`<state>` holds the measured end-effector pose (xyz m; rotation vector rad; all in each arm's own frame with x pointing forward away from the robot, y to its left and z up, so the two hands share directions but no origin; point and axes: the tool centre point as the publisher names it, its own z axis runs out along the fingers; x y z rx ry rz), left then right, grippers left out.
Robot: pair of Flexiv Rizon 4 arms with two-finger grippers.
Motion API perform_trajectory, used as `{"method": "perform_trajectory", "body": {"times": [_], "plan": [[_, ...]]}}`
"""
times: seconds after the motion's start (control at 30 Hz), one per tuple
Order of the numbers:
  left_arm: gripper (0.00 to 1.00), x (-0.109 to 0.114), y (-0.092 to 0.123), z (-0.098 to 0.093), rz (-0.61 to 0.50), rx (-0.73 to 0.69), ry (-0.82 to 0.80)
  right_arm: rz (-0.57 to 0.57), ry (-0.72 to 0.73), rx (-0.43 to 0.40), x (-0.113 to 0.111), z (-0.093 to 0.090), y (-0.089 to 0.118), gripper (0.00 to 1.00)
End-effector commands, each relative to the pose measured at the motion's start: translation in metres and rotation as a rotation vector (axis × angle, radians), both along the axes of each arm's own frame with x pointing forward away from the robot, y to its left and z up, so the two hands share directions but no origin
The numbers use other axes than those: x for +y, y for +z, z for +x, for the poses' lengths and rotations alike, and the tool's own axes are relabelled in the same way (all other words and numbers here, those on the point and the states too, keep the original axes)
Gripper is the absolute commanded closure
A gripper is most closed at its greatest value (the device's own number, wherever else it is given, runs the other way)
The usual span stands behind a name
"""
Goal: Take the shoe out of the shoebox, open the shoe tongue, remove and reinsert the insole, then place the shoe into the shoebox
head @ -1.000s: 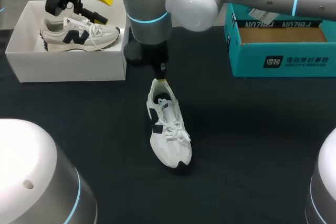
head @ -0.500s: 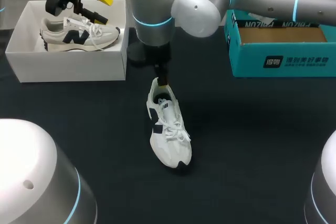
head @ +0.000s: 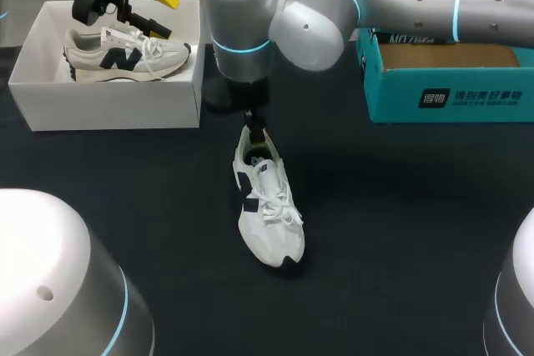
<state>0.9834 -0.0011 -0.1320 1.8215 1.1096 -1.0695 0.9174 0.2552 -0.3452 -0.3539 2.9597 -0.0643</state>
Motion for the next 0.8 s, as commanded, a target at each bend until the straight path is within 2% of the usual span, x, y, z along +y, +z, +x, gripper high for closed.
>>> {"method": "perform_trajectory", "body": {"times": [0.03, 0.27, 0.47, 0.57, 0.6, 0.63, 0.7, 0.77, 0.8], "plan": [[0.00, 0.000, 0.000, 0.001, 0.002, 0.000, -0.003, 0.002, -0.001, 0.015, 0.002, 0.007, -0.014, 0.16], [0.00, 0.000, 0.000, 0.001, 0.002, 0.000, -0.003, -0.020, 0.005, 0.052, 0.004, 0.013, -0.032, 0.19], [0.00, 0.000, 0.000, 0.001, 0.002, 0.000, -0.003, -0.027, 0.017, 0.068, 0.005, 0.016, -0.036, 0.24], [0.00, 0.000, 0.000, 0.001, 0.002, 0.000, -0.003, -0.026, 0.018, 0.077, 0.005, 0.016, -0.040, 0.39], [0.00, 0.000, 0.000, 0.001, 0.002, 0.000, -0.003, -0.026, 0.017, 0.080, 0.004, 0.016, -0.041, 0.51], [0.00, 0.000, 0.000, 0.001, 0.002, 0.000, -0.003, -0.027, 0.017, 0.085, 0.004, 0.016, -0.041, 0.55], [0.00, 0.000, 0.000, 0.001, 0.002, 0.000, -0.003, -0.032, 0.015, 0.089, 0.004, 0.015, -0.042, 0.75], [0.00, 0.000, 0.000, 0.001, 0.002, 0.000, -0.003, -0.034, 0.012, 0.090, 0.003, 0.013, -0.042, 1.00], [0.00, 0.000, 0.000, 0.001, 0.002, 0.000, -0.003, -0.035, 0.011, 0.091, 0.003, 0.012, -0.042, 1.00]]}}
